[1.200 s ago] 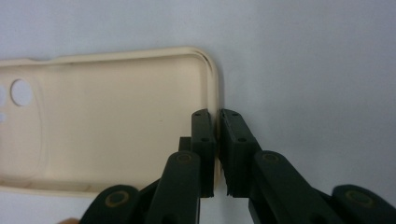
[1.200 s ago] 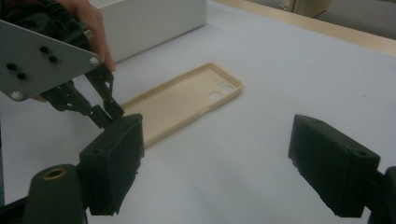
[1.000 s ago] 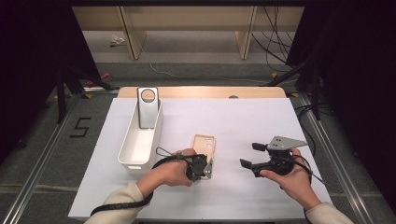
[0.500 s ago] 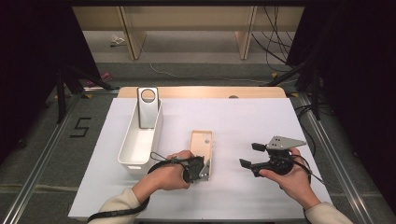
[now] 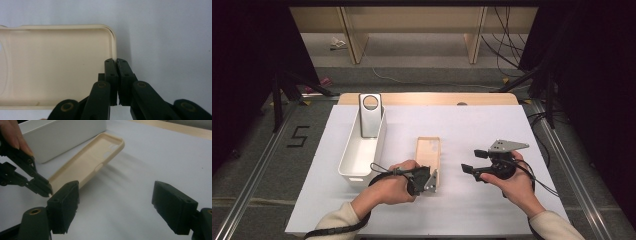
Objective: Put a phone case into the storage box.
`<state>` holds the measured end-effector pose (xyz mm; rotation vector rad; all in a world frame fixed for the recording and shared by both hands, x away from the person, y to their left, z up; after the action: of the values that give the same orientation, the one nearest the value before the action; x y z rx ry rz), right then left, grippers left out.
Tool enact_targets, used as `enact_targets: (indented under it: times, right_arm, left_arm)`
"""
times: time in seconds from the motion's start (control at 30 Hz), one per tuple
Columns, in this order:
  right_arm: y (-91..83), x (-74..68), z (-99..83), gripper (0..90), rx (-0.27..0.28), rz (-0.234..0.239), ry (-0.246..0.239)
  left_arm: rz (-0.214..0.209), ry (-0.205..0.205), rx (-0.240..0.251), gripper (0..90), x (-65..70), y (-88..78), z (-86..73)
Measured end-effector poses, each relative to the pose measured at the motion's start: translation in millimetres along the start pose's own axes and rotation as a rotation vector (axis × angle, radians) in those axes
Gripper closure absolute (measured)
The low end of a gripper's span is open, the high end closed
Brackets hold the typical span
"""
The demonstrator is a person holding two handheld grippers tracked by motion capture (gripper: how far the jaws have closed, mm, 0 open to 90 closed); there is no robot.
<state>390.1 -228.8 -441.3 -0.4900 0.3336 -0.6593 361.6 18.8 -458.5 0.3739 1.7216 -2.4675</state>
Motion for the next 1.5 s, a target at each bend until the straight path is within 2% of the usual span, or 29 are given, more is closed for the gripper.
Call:
enact_targets:
  times: [0.17, 0.23, 0.3, 0.43, 0.5, 0.7, 0.97, 1.1, 1.27, 1.5]
  right_arm:
    - [18.1, 1.7, 6.1, 24.1, -0.026, 0.018, 0.036]
    - [27.3, 0.8, 8.4, 24.3, -0.037, 0.028, 0.041]
    - [35.8, -0.4, 10.7, 24.4, -0.05, 0.04, 0.049]
    - [47.7, -2.0, 16.1, 25.0, -0.056, 0.056, 0.066]
    - [52.2, -2.9, 18.0, 25.4, -0.06, 0.055, 0.071]
    - [61.3, -3.8, 21.5, 26.3, -0.071, 0.069, 0.086]
    - [70.6, -3.6, 21.2, 32.3, -0.098, 0.085, 0.105]
    - [73.8, -4.2, 23.1, 37.3, -0.105, 0.091, 0.118]
    - [74.7, -5.5, 24.5, 48.7, -0.118, 0.104, 0.14]
    - [69.3, -2.5, 27.7, 64.2, -0.108, 0.117, 0.183]
  left_arm:
    - [0.003, -0.008, 0.017, 87.2, 1.8, -1.9, 3.1]
    - [0.006, 0.005, 0.014, 87.2, 1.3, -3.6, 4.7]
    - [0.008, -0.007, 0.032, 87.2, 3.2, -3.7, 6.3]
    - [0.011, 0.015, 0.028, 87.2, 3.5, -6.4, 9.0]
    - [0.014, 0.013, 0.04, 87.2, 4.6, -6.8, 10.7]
    - [0.011, 0.042, 0.033, 87.2, 7.1, -8.1, 15.9]
    - [0.006, 0.056, 0.043, 87.2, 10.5, -8.0, 20.8]
    - [0.002, 0.058, 0.045, 87.2, 11.7, -8.0, 22.3]
    - [0.007, 0.066, 0.048, 87.2, 11.5, -8.4, 22.9]
    - [0.011, 0.075, 0.048, 87.2, 11.9, -6.6, 23.1]
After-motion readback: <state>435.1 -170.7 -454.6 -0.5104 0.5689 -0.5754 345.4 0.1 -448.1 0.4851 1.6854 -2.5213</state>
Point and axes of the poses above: each handheld gripper's, and its own axes: y roughly forward along the jaws, z roughly out of its top, x roughly to its right, the point moved 2 cm from there along y, roughly forward along the jaws, and after that the axes turned 1 degree about -y, right-handed, at the moved point
